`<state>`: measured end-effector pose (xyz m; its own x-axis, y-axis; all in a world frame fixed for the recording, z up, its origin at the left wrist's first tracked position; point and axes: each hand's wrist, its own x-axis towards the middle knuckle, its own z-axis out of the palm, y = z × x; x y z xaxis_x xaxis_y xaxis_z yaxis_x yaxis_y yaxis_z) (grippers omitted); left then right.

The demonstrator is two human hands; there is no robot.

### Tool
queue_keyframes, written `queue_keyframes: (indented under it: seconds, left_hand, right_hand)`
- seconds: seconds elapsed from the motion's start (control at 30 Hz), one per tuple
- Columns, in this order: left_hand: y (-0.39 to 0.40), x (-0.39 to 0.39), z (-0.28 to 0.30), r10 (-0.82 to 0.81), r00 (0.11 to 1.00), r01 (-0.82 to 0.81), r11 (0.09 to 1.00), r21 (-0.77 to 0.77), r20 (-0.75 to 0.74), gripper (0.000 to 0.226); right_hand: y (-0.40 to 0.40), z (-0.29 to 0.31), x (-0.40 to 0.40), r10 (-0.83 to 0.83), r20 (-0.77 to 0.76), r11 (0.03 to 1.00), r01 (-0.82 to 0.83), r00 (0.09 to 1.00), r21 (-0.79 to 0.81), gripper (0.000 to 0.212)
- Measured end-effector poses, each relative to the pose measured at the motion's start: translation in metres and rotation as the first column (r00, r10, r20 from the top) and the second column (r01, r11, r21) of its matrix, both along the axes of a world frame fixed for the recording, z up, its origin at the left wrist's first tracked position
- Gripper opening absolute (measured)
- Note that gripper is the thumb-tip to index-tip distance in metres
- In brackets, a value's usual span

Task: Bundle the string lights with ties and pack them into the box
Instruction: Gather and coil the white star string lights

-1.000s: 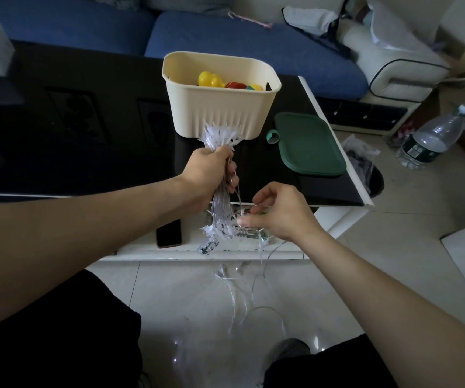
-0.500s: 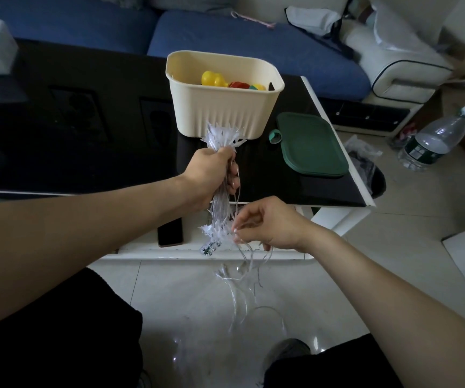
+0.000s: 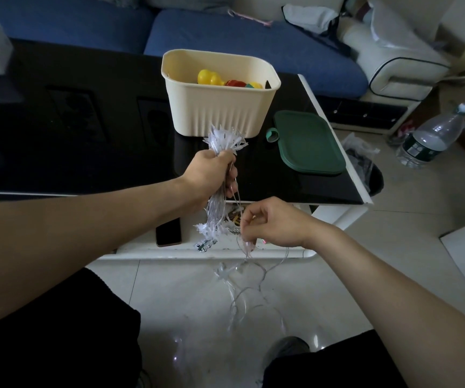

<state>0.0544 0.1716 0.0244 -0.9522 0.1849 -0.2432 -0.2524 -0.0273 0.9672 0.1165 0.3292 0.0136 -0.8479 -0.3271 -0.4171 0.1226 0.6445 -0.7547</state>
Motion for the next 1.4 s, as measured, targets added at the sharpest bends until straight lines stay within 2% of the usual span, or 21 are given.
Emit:
queue_keyframes:
  seconds: [0.3,0.43,0.53,0.7,0.83,0.93,1.03,1.13,1.27,1.4]
  left_hand:
    - [0.002,0.002,-0.002,-0.022,1.000,0.022,1.000,-0.007,-0.002,0.024]
    - [0.002,0.002,-0.003,-0.014,1.000,0.014,1.000,-0.001,0.008,0.024]
    - [0.001,0.001,-0.002,-0.002,1.000,0.002,1.000,-0.001,0.008,0.024]
    - [-0.003,-0.006,0.004,0.102,0.994,-0.105,0.992,0.066,0.043,0.030]
    - [-0.005,-0.014,0.011,0.194,0.972,-0.217,0.956,0.196,0.130,0.026]
    - [-0.009,-0.019,0.015,0.238,0.951,-0.288,0.914,0.285,0.196,0.020]
    - [-0.010,-0.022,0.014,0.272,0.935,-0.332,0.898,0.290,0.228,0.021]
    - [-0.009,-0.023,0.009,0.210,0.955,-0.264,0.925,0.273,0.210,0.024]
    - [-0.004,-0.021,0.005,0.138,0.977,-0.173,0.959,0.225,0.164,0.018]
    - [0.002,-0.015,0.000,0.030,0.991,-0.051,0.985,0.163,0.130,0.017]
  right_hand:
    - [0.001,-0.002,-0.001,0.058,-0.016,0.988,-0.055,0.998,0.142,0.016]
    - [0.006,-0.001,-0.002,0.100,0.068,0.978,-0.110,0.993,0.179,0.015]
    - [0.015,0.002,-0.002,0.114,0.116,0.981,-0.130,0.987,0.144,0.017]
    - [0.045,0.004,-0.005,0.058,0.128,0.996,-0.067,0.990,0.062,0.022]
    - [0.068,0.001,-0.004,-0.063,0.143,0.998,0.066,0.988,-0.017,0.016]
    - [0.080,0.002,-0.002,-0.128,0.130,0.992,0.127,0.983,0.016,0.020]
    - [0.083,0.004,-0.001,-0.213,0.088,0.977,0.215,0.973,-0.009,0.022]
    - [0.082,0.006,-0.002,-0.283,-0.017,0.959,0.283,0.959,-0.030,0.020]
    - [0.070,0.012,-0.003,-0.252,-0.168,0.968,0.249,0.953,-0.039,0.014]
    - [0.058,0.015,-0.002,-0.178,-0.083,0.983,0.173,0.981,-0.066,0.017]
